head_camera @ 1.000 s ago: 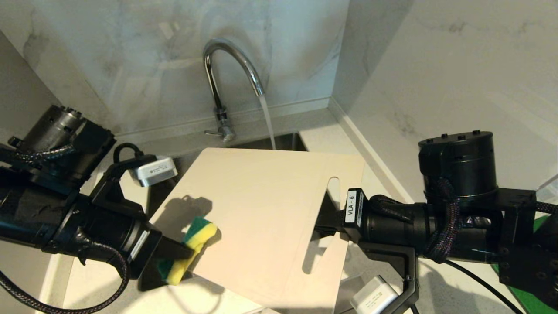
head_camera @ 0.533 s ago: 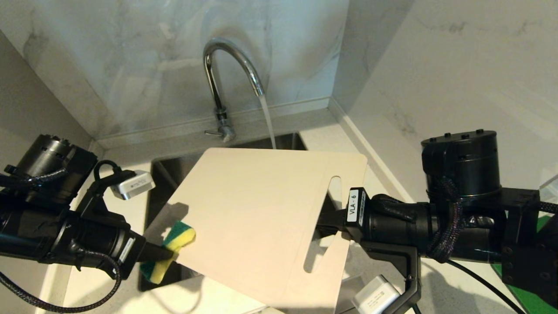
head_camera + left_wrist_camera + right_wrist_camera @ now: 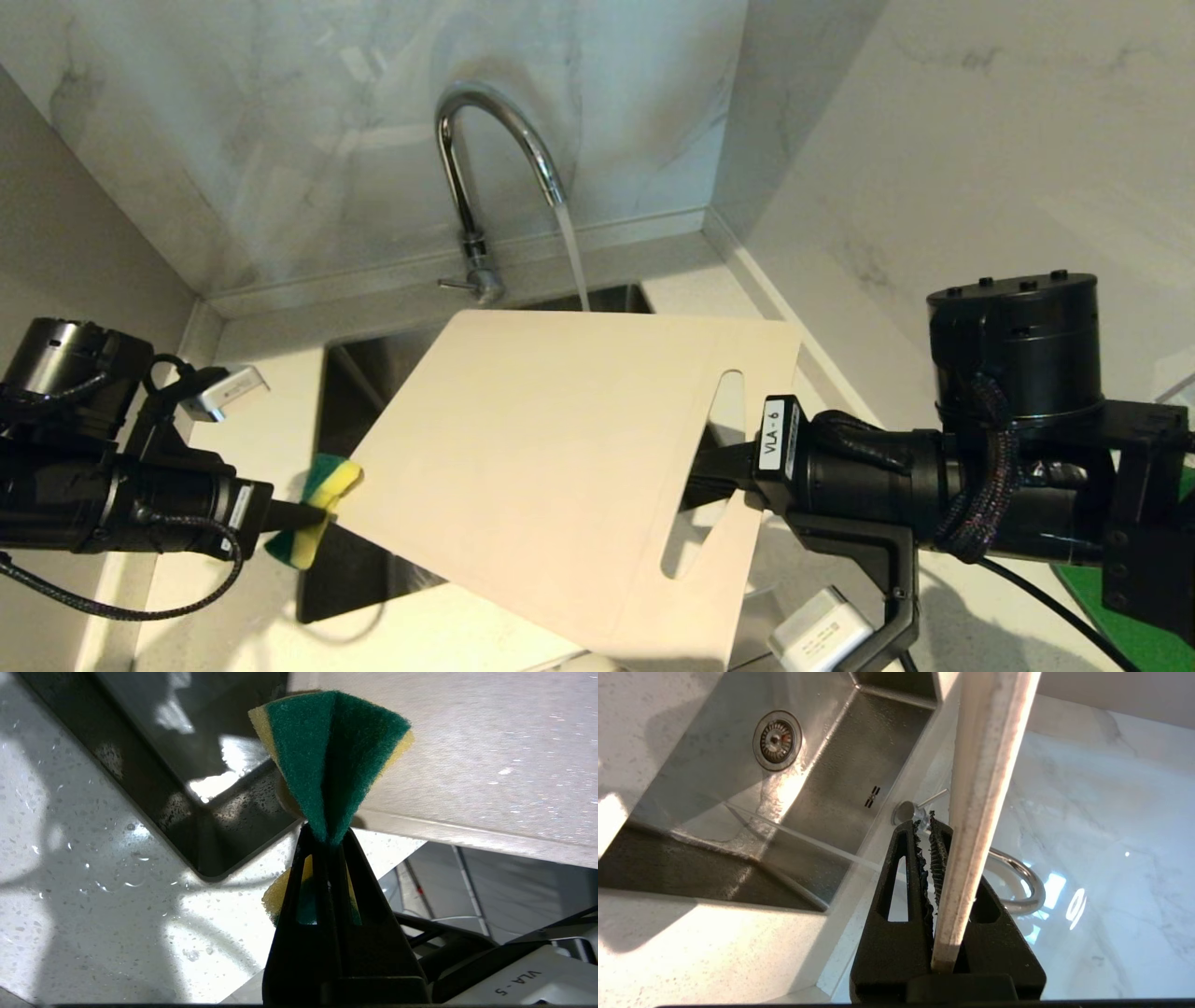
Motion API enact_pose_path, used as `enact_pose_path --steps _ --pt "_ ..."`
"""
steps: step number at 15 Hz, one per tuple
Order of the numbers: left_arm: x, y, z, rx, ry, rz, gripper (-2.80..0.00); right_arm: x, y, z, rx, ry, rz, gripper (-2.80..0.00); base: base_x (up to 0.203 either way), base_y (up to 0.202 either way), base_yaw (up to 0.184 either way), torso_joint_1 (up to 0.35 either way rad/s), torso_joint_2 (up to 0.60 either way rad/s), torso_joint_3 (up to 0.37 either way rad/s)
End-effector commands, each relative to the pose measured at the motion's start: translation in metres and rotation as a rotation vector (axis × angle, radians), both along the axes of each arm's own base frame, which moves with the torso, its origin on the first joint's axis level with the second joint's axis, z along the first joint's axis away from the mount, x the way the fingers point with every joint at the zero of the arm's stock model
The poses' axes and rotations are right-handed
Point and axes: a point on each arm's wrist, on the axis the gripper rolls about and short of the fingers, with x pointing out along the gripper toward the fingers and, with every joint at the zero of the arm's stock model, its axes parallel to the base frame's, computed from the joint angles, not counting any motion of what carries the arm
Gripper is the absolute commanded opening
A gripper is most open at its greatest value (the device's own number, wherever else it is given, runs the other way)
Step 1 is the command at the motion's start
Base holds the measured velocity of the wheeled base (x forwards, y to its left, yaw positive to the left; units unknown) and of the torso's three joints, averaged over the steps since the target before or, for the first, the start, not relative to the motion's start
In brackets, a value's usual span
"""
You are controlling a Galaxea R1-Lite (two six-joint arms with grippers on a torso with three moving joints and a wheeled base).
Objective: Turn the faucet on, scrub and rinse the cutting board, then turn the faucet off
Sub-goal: Scrub the cutting board underwater, then put down the cutting board
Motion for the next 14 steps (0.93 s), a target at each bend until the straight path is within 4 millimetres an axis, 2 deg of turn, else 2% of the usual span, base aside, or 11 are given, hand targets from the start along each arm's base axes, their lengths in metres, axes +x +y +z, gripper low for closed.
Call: enact_pose_path --steps 1,3,6,8,11,14 --pt "0.002 0.010 -0.001 -0.032 0.013 0.022 -2.80 -0.004 -0.003 -0.002 -0.007 -0.006 0.004 -2.80 0.000 0.000 0.000 0.000 0.00 0.000" --pt "-0.003 0.010 0.013 -0.051 -0.041 0.019 -2.80 -0.008 -0.011 -0.007 -0.014 0.006 -0.018 -2.80 0.000 0.000 0.000 0.000 0.00 0.000" --pt "-0.007 0.008 0.049 -0.156 -0.134 0.046 -2.80 -0.015 -0.020 -0.010 -0.016 0.013 -0.041 -2.80 0.000 0.000 0.000 0.000 0.00 0.000" --pt "-0.012 0.008 0.066 -0.230 -0.162 0.041 -2.80 -0.018 -0.029 -0.008 -0.005 0.013 -0.077 -2.80 0.000 0.000 0.000 0.000 0.00 0.000" --pt "-0.012 0.008 0.069 -0.241 -0.166 0.042 -2.80 -0.029 -0.038 0.002 0.056 0.032 -0.154 -2.80 0.000 0.000 0.000 0.000 0.00 0.000" --pt "-0.013 0.009 0.068 -0.243 -0.158 0.048 -2.80 -0.058 -0.052 0.009 0.124 0.040 -0.273 -2.80 0.000 0.000 0.000 0.000 0.00 0.000"
